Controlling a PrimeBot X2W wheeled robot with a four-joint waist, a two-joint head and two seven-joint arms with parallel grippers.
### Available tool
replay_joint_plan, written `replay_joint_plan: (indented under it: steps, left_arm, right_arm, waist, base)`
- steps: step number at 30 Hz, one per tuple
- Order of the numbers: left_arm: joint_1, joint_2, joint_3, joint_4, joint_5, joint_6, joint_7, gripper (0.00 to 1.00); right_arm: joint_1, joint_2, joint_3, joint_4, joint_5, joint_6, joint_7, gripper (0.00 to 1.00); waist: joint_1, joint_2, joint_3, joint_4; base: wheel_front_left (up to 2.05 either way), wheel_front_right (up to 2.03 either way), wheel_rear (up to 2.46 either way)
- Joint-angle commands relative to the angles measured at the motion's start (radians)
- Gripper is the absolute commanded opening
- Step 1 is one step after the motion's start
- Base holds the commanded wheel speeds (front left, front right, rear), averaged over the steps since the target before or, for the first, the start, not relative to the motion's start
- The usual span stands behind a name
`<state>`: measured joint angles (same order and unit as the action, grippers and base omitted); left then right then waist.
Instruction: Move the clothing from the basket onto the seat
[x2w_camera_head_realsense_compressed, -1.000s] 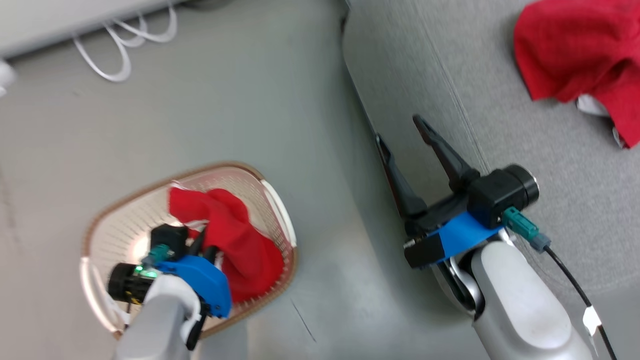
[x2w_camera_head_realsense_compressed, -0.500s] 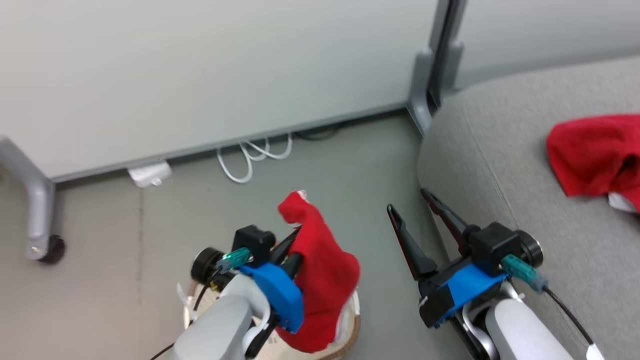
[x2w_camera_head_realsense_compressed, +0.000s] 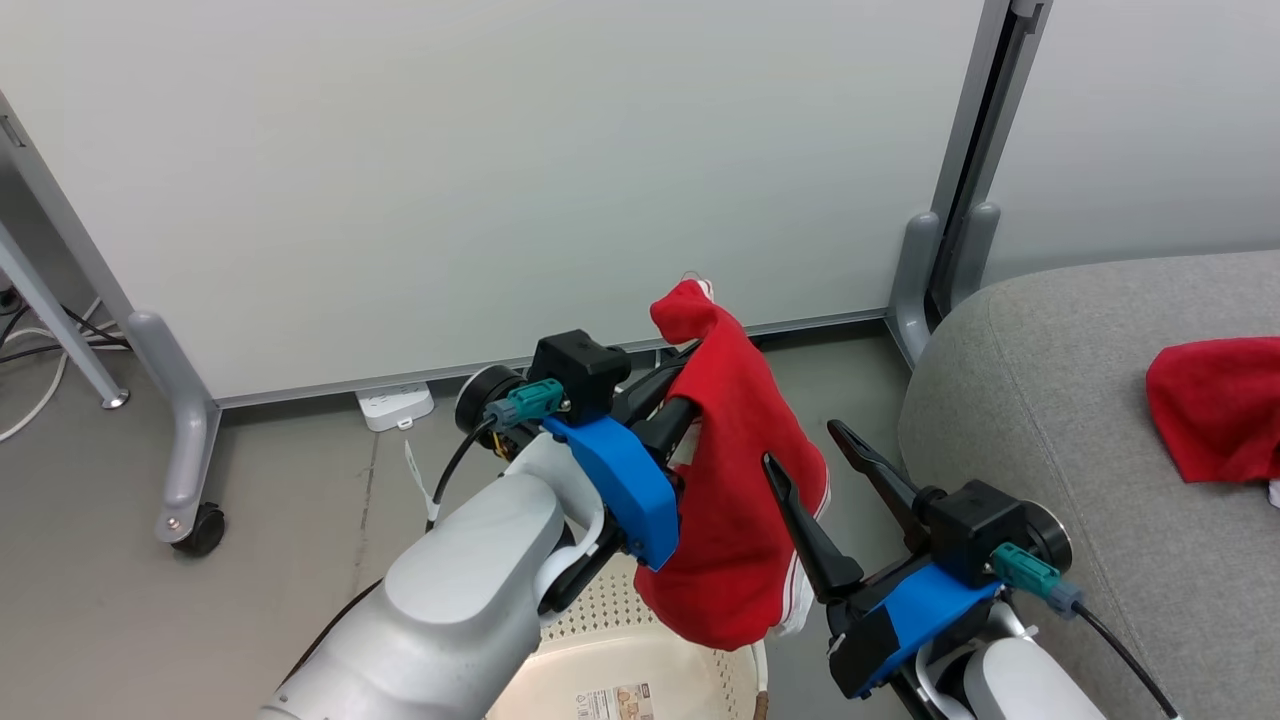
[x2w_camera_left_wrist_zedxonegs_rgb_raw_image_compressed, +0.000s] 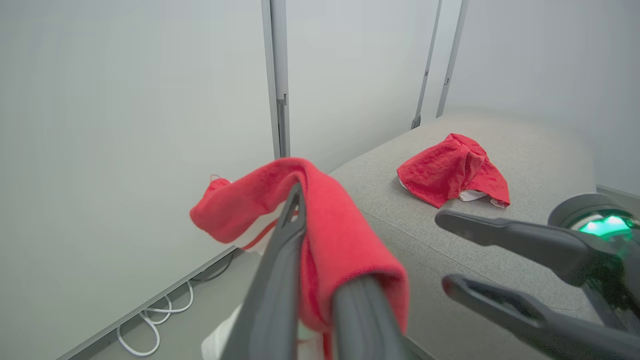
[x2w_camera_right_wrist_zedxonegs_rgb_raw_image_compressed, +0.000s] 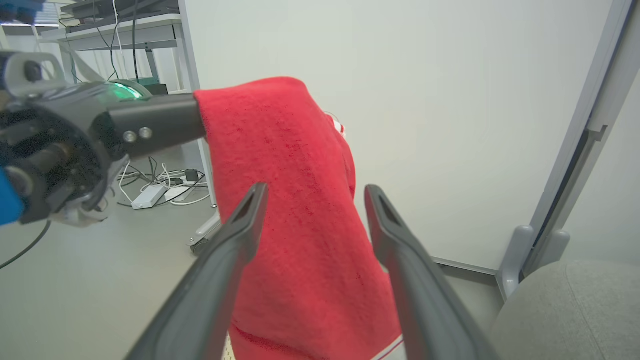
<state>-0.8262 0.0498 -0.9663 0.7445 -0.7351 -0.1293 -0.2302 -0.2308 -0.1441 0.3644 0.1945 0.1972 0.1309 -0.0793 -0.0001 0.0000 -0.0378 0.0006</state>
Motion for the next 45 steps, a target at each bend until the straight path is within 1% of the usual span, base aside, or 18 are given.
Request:
replay_joint_plan:
  steps: [1,3,19,26,30,34,38,45]
  left_arm:
    - [-0.021,0.002,-0.009,-0.002,-0.014,-0.001,0.001,0.02]
    - [-0.037,0.002,-0.025,-0.001,-0.034,-0.001,0.004,0.0]
    - [-0.071,0.002,-0.111,0.048,-0.121,0.0,-0.013,0.0]
    - [-0.079,0.002,-0.132,0.049,-0.164,0.018,-0.02,0.0]
    - [-0.082,0.002,-0.157,0.05,-0.178,0.022,-0.022,0.0]
    - [-0.092,0.002,-0.177,0.042,-0.194,0.029,-0.024,0.0]
    - [-0.099,0.002,-0.198,0.031,-0.213,0.033,-0.026,0.0]
    - [-0.107,0.001,-0.237,0.014,-0.242,0.041,-0.028,0.0]
  right_arm:
    - [0.018,0.003,0.004,-0.003,0.005,0.0,0.005,1.0]
    - [0.018,0.005,0.007,-0.005,0.006,0.0,0.004,1.0]
    - [0.026,0.02,0.017,0.003,0.015,0.0,0.005,1.0]
    - [0.0,0.04,0.068,0.044,0.037,0.0,0.014,1.0]
    - [-0.036,0.064,0.093,0.114,0.03,0.0,-0.002,1.0]
    - [-0.094,0.083,0.112,0.219,0.013,0.0,-0.022,1.0]
    - [-0.156,0.093,0.094,0.342,-0.024,0.0,-0.049,1.0]
    - [-0.248,0.095,0.141,0.462,0.042,0.0,-0.093,1.0]
  waist:
    - [0.0001,0.0,-0.004,0.0]
    - [0.0001,0.0,-0.006,-0.001]
    - [0.0001,0.0,-0.003,-0.01]
    - [0.0001,0.0,-0.002,-0.007]
    - [0.0001,0.0,-0.001,-0.006]
    - [0.0001,0.0,0.001,-0.002]
    - [0.0001,0.0,0.005,0.008]
    - [0.0001,0.0,0.013,0.031]
  base:
    - [0.0,0.0,0.0]
    - [0.0,0.0,0.0]
    - [0.0,0.0,0.0]
    - [0.0,0.0,0.0]
    - [0.0,0.0,0.0]
    - [0.0,0.0,0.0]
    - [0.0,0.0,0.0]
    - [0.0,0.0,0.0]
